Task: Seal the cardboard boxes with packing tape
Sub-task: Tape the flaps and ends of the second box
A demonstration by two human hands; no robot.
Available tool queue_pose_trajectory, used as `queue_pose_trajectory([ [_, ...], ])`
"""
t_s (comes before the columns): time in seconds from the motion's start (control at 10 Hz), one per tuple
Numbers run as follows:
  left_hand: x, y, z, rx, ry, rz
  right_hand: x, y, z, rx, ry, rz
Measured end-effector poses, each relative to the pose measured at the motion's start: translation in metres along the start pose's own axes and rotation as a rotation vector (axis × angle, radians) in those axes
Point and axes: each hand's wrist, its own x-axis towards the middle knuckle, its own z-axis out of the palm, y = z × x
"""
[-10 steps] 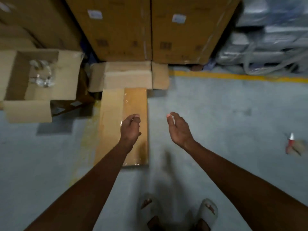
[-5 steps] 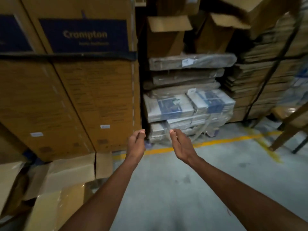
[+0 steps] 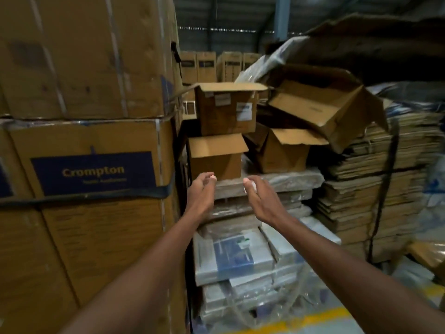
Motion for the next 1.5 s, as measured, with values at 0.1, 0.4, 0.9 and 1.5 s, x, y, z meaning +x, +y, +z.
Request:
queue_pose_trajectory([
  [0.1, 0.072, 0.02, 0.015, 0.012, 0.032, 0.037, 0.074, 0.007, -0.008, -0.013, 0.015, -0.024],
  [0.4, 0.249, 0.047, 0.049, 0.069, 0.05, 0.149, 0.263, 0.033, -0.013, -0.009, 0.092, -0.02],
  [0.9, 0.488, 0.006, 0.074, 0.015, 0.213, -0.001, 0.526, 0.138, -0.004, 0.27, 0.043, 0.115],
  [1.5, 0.46, 0.002, 0.076, -0.473, 0.036, 0.103, 0.514, 0.151, -0.035, 0.645, -0.251, 0.045],
])
